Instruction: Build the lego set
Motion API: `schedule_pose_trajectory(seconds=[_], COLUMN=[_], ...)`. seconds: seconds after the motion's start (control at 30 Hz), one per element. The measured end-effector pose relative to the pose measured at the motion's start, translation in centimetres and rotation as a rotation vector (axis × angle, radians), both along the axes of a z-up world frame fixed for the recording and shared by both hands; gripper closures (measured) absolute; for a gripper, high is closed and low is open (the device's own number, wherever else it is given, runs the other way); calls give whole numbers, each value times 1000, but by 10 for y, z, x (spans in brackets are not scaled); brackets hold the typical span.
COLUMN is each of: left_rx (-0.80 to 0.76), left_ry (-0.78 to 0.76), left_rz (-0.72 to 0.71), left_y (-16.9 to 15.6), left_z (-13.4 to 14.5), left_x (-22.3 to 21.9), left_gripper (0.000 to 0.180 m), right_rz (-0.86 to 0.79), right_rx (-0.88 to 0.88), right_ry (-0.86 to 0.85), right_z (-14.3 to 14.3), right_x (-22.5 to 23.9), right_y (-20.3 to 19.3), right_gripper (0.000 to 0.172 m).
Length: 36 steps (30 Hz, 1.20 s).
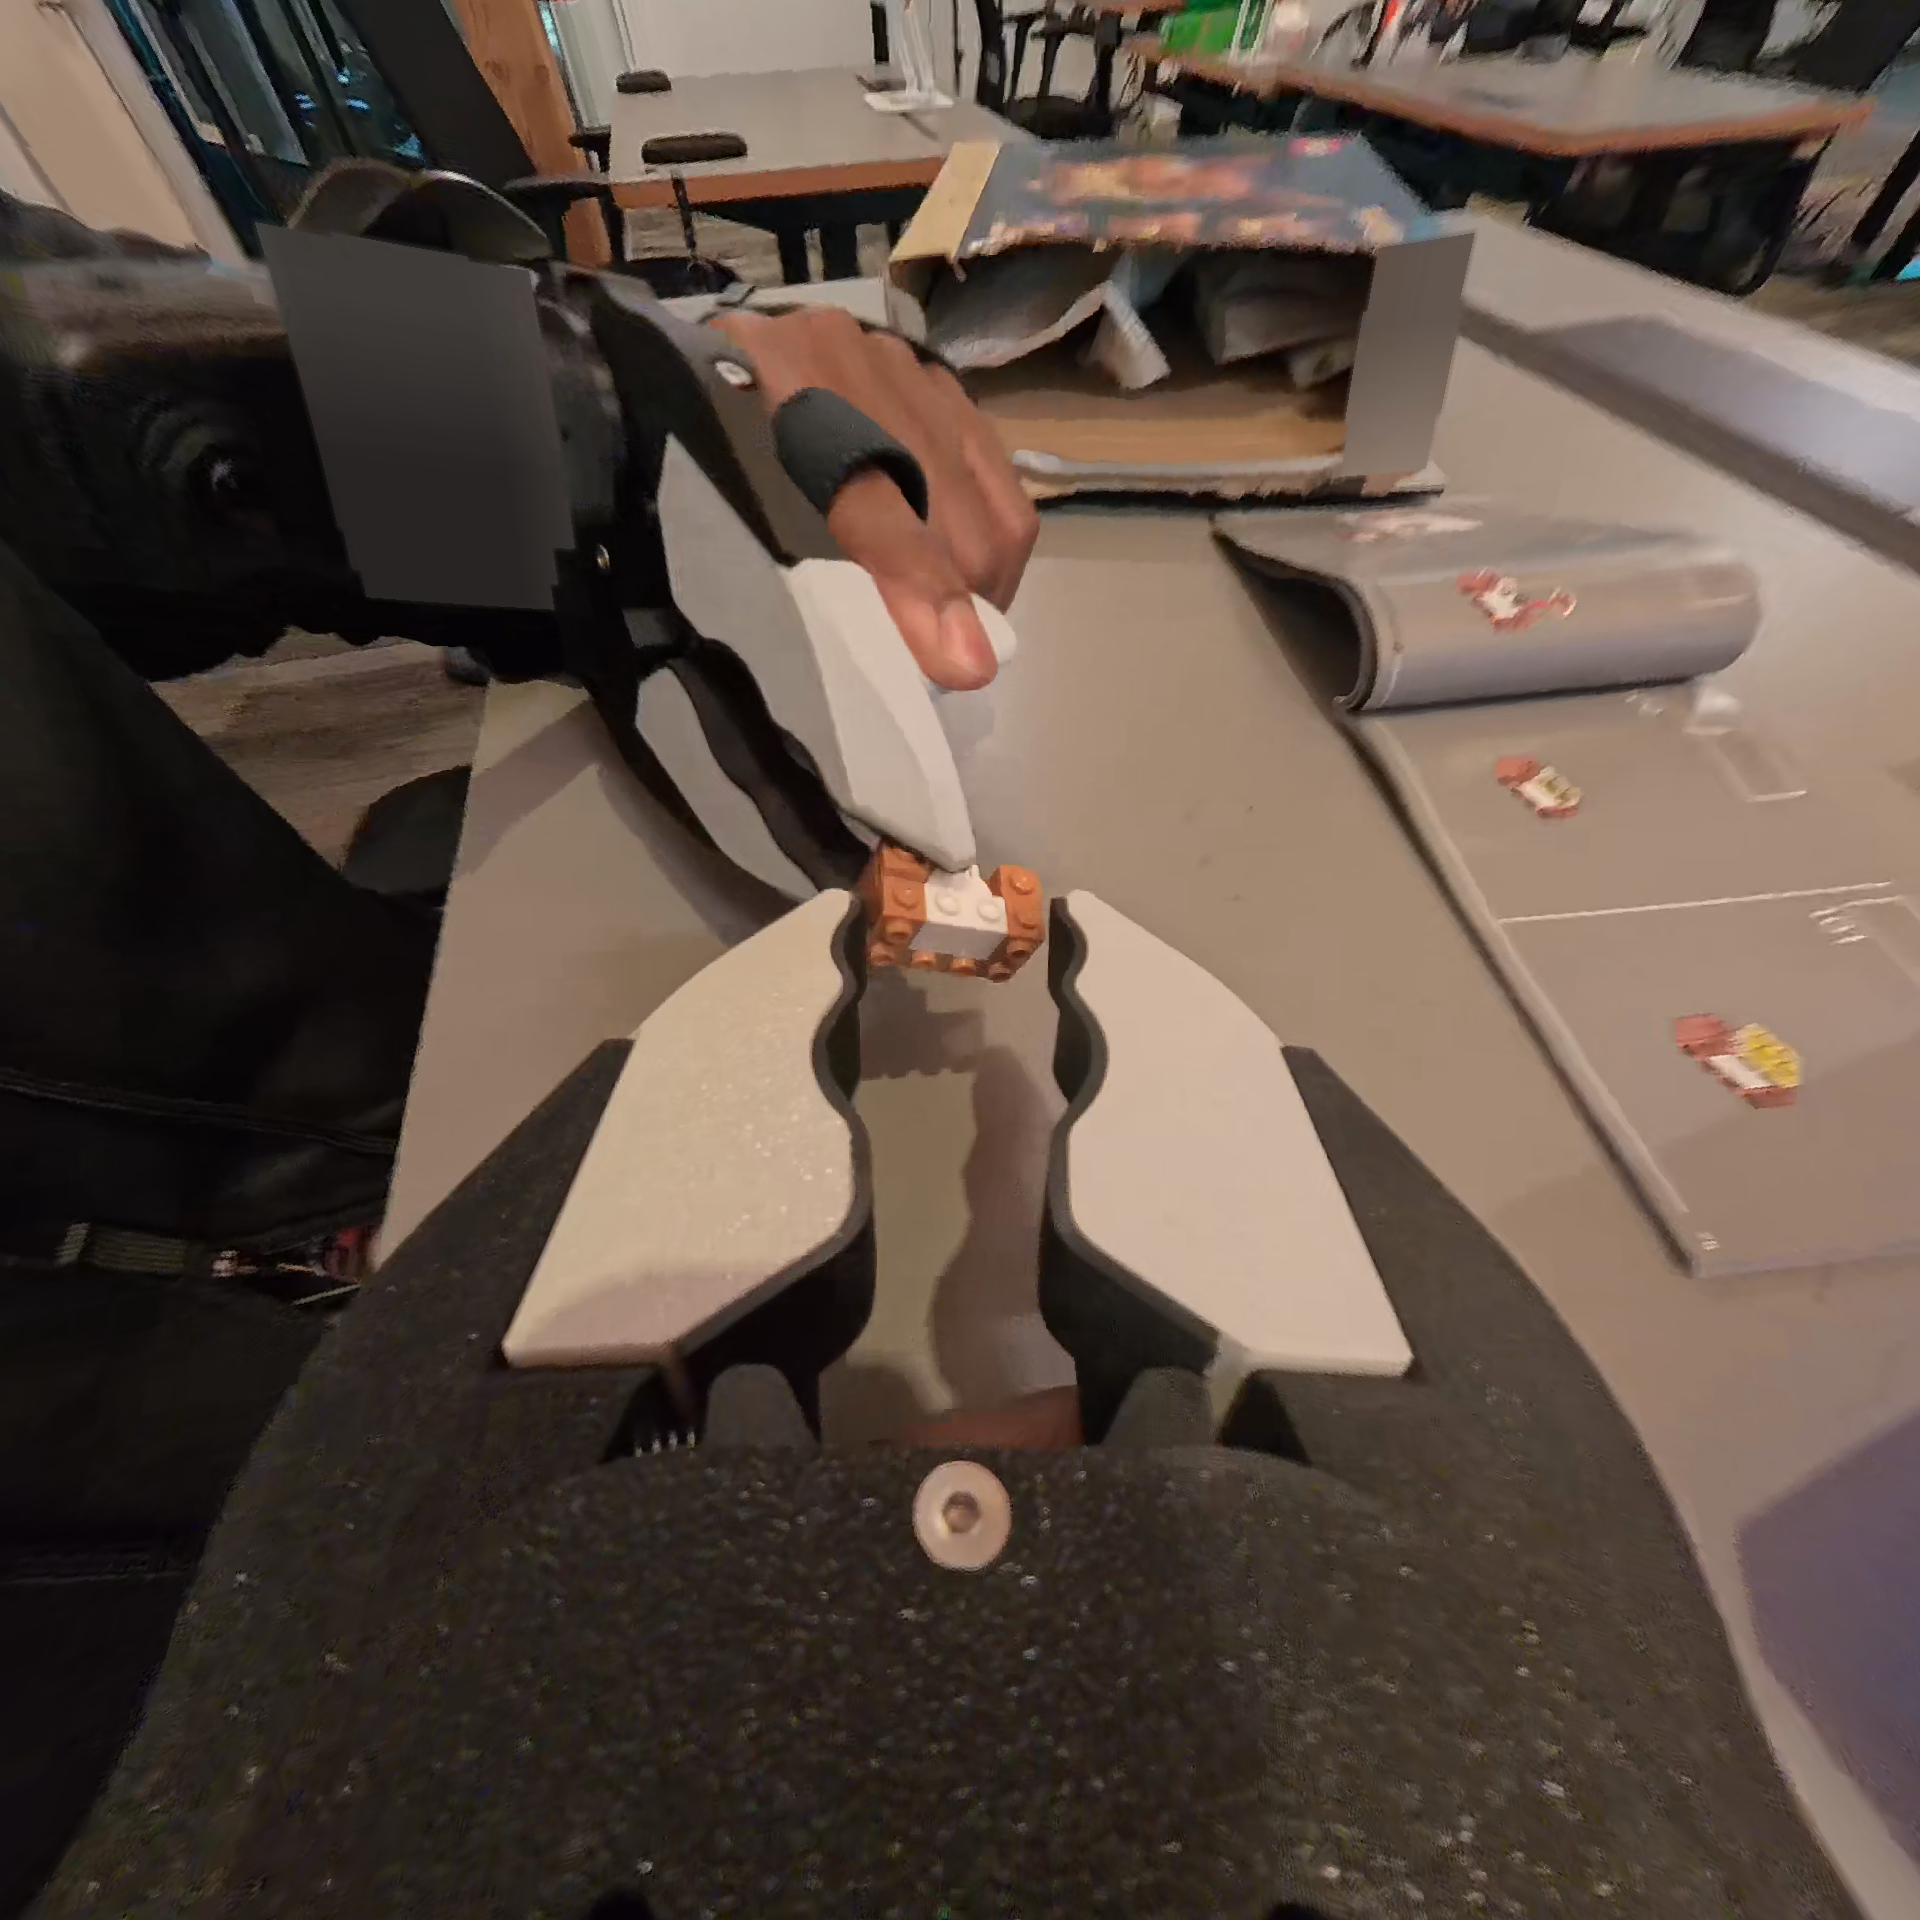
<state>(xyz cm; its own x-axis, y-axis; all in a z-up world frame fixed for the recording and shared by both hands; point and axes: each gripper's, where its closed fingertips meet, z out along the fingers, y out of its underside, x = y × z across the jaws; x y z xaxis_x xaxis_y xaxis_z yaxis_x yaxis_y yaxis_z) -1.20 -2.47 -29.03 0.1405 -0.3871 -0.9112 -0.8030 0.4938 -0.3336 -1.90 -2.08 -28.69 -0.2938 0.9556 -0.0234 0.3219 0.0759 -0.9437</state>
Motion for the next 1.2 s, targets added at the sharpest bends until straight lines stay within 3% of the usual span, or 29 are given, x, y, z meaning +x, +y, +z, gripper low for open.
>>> schedule_pose_trajectory(seconds=[0.23,0.53,0.83,1.2], left_rx=[-232,-409,-479,-494], left_ry=[-211,-324,-328,-277], left_rz=[52,12,-5,-35], left_y=[6,1,-3,-9], left_z=[2,2,-2,-6], left_x=[-4,4,6,8], left_gripper=[162,162,162,162], right_rz=[0,69,103,155], right_rx=[348,563,663,623], right_ry=[171,183,199,180], right_z=[16,7,4,1], right_x=[9,7,4,7], right_y=[3,-9,-16,-22], right_gripper=[144,141,147,153])
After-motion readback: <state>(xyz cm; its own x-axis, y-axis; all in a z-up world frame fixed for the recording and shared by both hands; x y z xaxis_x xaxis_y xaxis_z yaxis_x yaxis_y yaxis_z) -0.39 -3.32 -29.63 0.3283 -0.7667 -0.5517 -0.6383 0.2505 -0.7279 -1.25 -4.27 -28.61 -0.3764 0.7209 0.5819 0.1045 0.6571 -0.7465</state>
